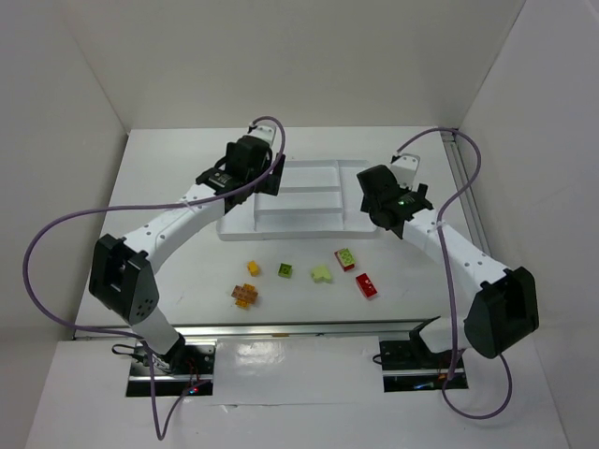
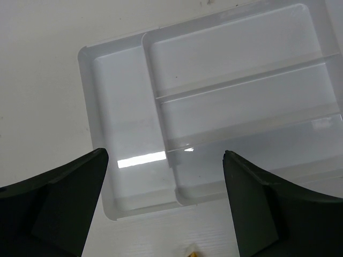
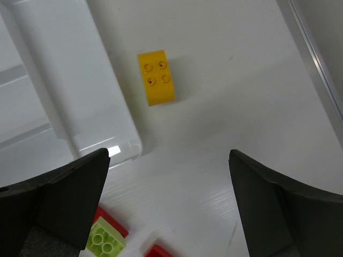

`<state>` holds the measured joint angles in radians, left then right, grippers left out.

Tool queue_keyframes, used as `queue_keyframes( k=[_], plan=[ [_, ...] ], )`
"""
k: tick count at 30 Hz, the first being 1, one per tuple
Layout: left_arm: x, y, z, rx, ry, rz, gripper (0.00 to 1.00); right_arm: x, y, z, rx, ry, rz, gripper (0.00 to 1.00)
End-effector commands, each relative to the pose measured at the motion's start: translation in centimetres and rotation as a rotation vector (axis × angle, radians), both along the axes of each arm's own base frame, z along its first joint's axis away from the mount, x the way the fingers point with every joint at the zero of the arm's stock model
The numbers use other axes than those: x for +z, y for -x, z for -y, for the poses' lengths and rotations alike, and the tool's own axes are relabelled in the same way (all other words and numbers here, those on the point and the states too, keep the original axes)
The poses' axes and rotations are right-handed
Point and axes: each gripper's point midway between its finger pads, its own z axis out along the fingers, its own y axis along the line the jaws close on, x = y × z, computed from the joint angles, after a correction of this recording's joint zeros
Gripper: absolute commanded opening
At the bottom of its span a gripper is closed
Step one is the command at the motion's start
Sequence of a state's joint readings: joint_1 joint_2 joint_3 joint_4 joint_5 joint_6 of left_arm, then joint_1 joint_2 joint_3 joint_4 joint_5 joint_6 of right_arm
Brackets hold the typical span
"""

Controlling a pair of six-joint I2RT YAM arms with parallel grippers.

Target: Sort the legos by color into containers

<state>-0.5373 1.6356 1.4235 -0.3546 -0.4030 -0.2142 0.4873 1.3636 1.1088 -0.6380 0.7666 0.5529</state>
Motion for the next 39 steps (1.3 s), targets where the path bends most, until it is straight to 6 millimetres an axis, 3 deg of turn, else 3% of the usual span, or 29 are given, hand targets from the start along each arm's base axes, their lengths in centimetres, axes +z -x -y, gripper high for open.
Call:
queue_keyframes(
  k=[1, 4, 9, 13, 21, 31, 33, 37, 39],
  plan=[
    [4.0, -0.4, 0.3, 0.009, 0.057, 0.083, 1.00, -0.8, 0.0, 1.3, -0.006, -0.021, -0.008, 0.99],
    [5.1, -0.3, 0.0, 0.013, 0.087, 0.107, 1.00, -1.7, -0.2, 0.6, 0.051, -0.045, -0.032, 0.99],
    [5.4, 0.0, 0.5, -0.017, 0.108, 0.105, 1.00, -3.8, -2.6, 2.1, 0.045, -0.114, -0.063, 0.95],
    [5.1, -0.2, 0.8, -0.021, 0.103, 0.091, 1.00, -3.7, -4.5, 3.0, 0.048, -0.071, -0.023, 0.89],
    [4.9, -0.2, 0.2, 0.020, 0.082, 0.098, 1.00, -6.7, -7.0, 3.7, 0.114, -0.129, -0.081, 0.94],
    [5.4, 0.5, 0.9, 0.016, 0.064, 0.101, 1.00, -8.9, -8.8, 3.5, 0.163, -0.182, -0.095, 0.69],
    [5.4, 0.4, 0.7, 0.022, 0.051, 0.106, 1.00, -8.9, -8.8, 3.5, 0.163, -0.182, -0.095, 0.65],
    [5.1, 0.4, 0.4, 0.033, 0.039, 0.102, 1.00, -8.9, -8.8, 3.7, 0.147, -0.180, -0.091, 0.42],
    [4.5, 0.5, 0.4, 0.033, 0.027, 0.084, 1.00, -8.0, -8.9, 3.8, 0.141, -0.174, -0.069, 0.42]
  ],
)
